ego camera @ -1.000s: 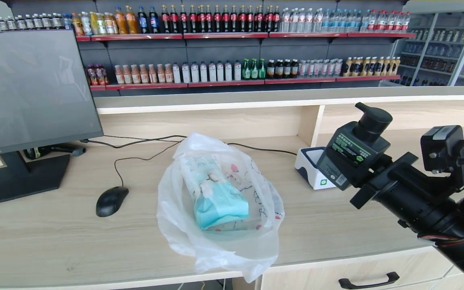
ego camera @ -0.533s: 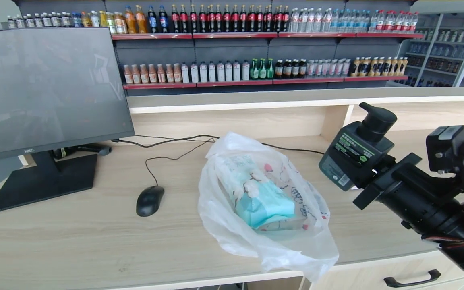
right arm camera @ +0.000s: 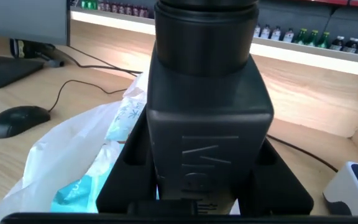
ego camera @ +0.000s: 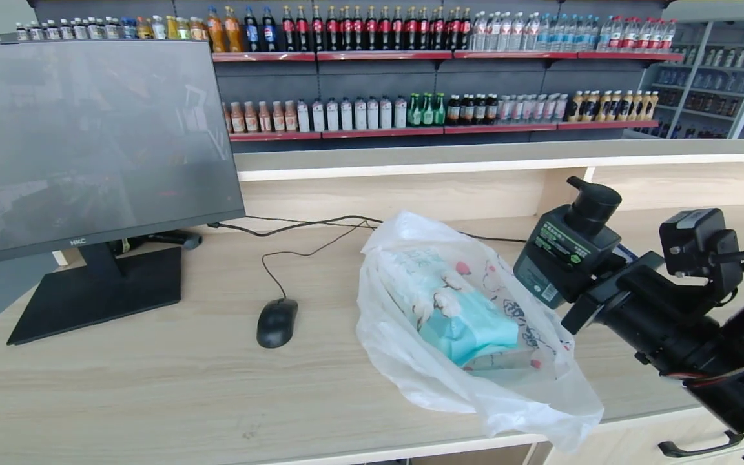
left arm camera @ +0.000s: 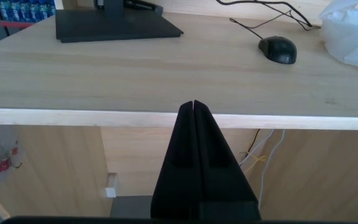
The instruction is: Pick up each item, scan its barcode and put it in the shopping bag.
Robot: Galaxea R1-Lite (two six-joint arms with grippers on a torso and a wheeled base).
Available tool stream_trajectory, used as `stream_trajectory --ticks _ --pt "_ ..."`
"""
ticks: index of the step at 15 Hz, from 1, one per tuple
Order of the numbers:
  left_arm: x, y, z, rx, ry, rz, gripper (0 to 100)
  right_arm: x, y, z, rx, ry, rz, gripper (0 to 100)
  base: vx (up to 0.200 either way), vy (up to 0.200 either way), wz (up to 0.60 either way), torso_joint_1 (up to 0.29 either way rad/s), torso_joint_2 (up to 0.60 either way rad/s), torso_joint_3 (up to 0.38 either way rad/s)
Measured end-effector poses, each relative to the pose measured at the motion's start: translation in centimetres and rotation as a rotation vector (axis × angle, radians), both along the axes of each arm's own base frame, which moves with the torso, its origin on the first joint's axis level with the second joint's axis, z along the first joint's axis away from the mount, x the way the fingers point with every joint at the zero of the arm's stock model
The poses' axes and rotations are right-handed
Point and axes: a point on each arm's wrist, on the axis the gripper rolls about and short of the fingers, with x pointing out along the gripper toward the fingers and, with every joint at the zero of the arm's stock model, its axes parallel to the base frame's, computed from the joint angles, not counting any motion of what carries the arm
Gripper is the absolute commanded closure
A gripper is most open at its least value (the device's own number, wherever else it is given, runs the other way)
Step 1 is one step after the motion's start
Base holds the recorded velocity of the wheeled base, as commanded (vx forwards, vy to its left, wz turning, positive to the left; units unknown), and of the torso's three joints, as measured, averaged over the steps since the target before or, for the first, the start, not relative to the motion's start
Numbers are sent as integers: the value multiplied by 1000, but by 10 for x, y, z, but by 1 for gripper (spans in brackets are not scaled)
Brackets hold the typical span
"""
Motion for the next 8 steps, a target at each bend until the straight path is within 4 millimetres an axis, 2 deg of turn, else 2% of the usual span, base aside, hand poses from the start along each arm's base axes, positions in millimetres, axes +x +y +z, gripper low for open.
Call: stream_trajectory --ticks 3,8 --pt "0 0 0 -1 0 0 100 16 -1 -13 -16 49 -27 100 0 0 0 0 0 0" --pt "0 0 0 9 0 0 100 43 10 -32 -25 102 -27 100 0 0 0 0 0 0"
